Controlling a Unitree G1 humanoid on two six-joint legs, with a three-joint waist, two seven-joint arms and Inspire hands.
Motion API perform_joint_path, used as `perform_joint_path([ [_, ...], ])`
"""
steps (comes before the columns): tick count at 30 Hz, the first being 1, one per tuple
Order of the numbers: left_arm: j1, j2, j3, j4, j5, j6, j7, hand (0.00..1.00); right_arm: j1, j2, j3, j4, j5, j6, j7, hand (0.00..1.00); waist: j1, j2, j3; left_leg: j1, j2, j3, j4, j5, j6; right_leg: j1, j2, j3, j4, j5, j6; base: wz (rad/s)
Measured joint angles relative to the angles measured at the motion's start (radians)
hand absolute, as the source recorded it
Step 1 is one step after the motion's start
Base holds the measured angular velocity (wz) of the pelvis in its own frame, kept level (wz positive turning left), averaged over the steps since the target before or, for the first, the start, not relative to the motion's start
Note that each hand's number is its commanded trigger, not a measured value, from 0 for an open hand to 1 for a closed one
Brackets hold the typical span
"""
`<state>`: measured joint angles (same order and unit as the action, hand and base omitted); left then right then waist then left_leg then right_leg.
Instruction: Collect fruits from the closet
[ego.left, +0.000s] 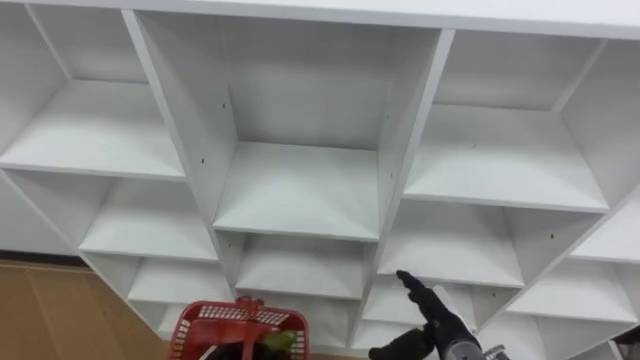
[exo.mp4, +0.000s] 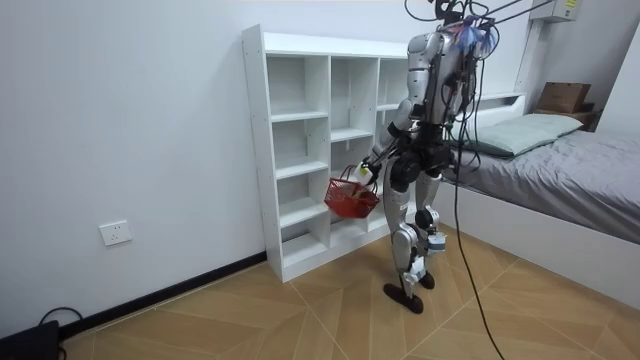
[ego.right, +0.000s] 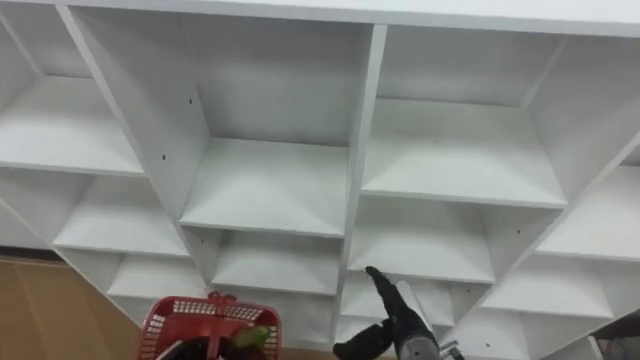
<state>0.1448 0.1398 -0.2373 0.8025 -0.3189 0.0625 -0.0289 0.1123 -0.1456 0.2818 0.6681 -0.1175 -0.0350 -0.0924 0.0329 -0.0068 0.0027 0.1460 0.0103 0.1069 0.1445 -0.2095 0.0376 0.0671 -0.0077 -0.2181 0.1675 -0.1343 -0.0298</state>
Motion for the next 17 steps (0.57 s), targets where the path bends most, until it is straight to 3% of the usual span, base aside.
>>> perform_joint_path([
  [4, 0.000, 0.009, 0.013, 0.058, -0.001, -0.016, 0.021, 1.00, 0.016, -0.014, -0.031, 0.081, 0.083, -0.015, -0.010, 0.00, -0.005, 0.001, -0.0005, 0.001, 0.000, 0.004, -0.002, -0.002, 0.002, -0.001, 0.002, 0.009, 0.001, 0.000, 0.000, -0.05],
  [10, 0.028, 0.020, 0.107, 0.143, 0.004, -0.052, 0.050, 1.00, 0.037, -0.017, -0.119, 0.264, 0.220, -0.054, -0.027, 0.00, -0.013, 0.005, -0.0008, 0.008, 0.006, 0.026, -0.002, -0.005, -0.001, 0.001, 0.010, 0.023, 0.000, 0.004, -0.001, -0.08],
  [17, 0.027, -0.002, 0.158, 0.264, 0.053, -0.067, 0.052, 1.00, 0.052, -0.012, -0.194, 0.439, 0.395, -0.058, -0.012, 0.00, -0.026, 0.022, 0.0022, 0.022, 0.010, 0.045, -0.016, -0.008, -0.004, 0.002, 0.015, 0.031, -0.001, 0.002, -0.004, -0.07],
])
